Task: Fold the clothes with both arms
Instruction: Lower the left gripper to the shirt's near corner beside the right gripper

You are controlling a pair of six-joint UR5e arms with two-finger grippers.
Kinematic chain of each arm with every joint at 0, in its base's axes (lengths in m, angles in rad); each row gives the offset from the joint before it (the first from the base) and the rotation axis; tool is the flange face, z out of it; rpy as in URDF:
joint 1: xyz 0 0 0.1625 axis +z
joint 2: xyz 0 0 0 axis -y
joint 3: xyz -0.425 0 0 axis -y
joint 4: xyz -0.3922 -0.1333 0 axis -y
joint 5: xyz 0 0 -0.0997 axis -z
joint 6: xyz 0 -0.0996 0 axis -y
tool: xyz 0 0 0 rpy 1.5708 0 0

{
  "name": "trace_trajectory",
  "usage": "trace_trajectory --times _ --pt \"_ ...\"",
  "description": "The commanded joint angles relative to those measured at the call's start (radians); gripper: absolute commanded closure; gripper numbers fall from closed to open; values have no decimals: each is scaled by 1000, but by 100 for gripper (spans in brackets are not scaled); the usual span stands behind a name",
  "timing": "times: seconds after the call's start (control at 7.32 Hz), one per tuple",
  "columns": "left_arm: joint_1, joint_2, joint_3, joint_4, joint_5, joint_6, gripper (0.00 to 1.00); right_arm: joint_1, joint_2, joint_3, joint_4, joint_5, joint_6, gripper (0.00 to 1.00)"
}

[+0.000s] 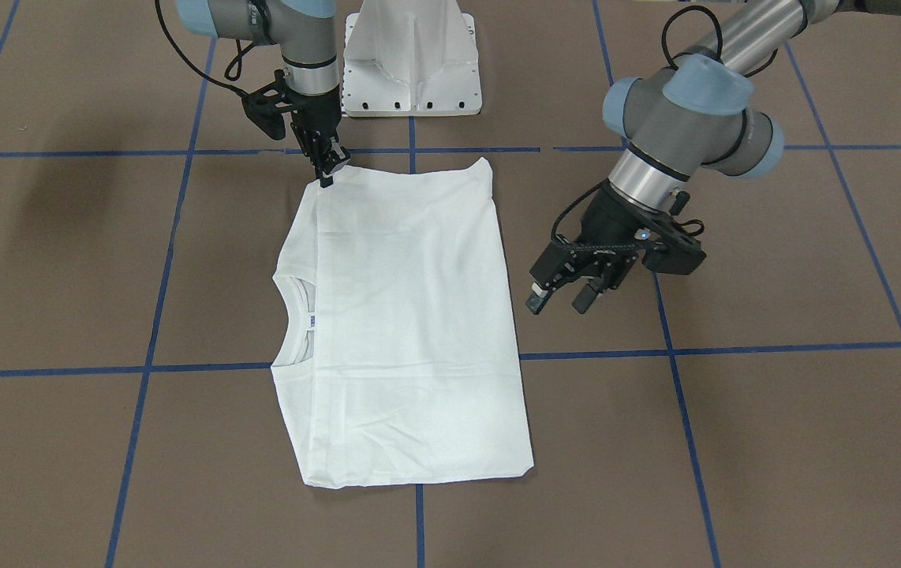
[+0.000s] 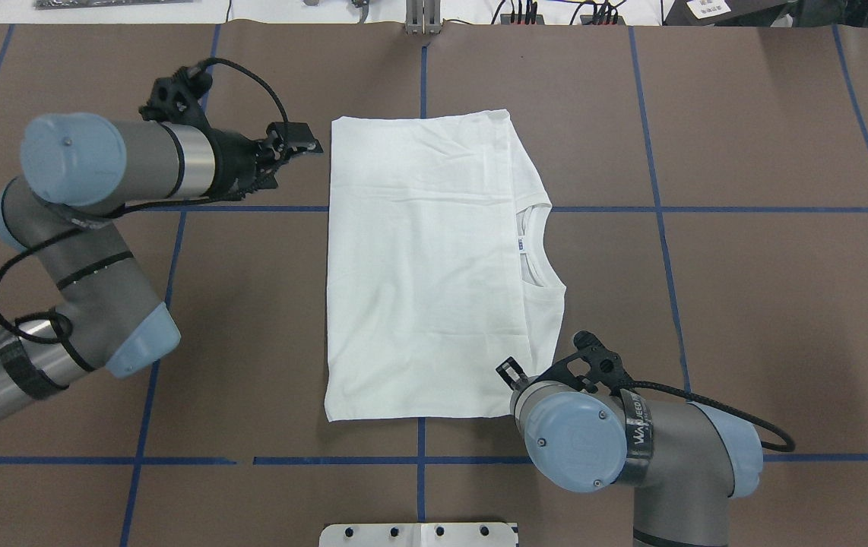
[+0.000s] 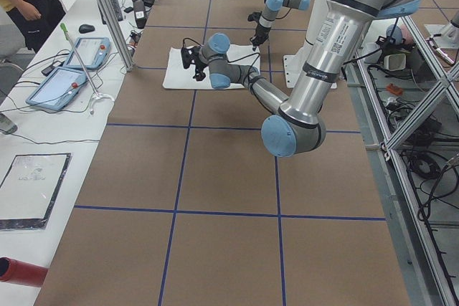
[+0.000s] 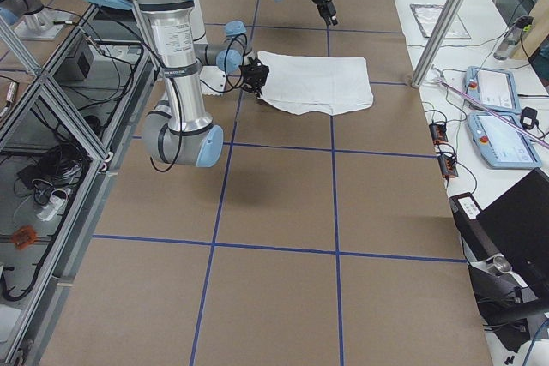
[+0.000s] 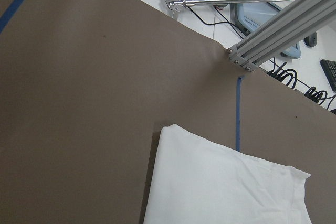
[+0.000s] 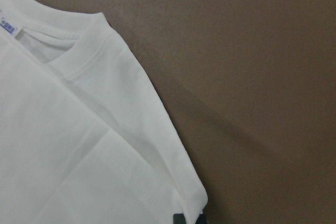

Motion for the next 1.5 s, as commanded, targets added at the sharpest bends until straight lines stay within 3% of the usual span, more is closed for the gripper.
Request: trace_trajectory --times 0.0,0.27,0.55,0.82,1.09,1.37 --pt "190 96 -156 8 59 -148 0 1 -29 25 0 4 -1 100" --pt "376 193 -290 83 220 -287 2 2 -32 26 -2 4 -1 100" --pt "487 186 -281 183 299 -346 7 2 -32 26 -2 4 -1 100" --pt "506 170 -247 196 305 -346 10 1 -34 26 -2 4 -1 100" --pt "512 152 -229 225 305 -346 19 1 -32 28 -2 4 -1 100" --pt "518 155 -230 251 305 -346 41 -1 -31 28 0 3 1 100"
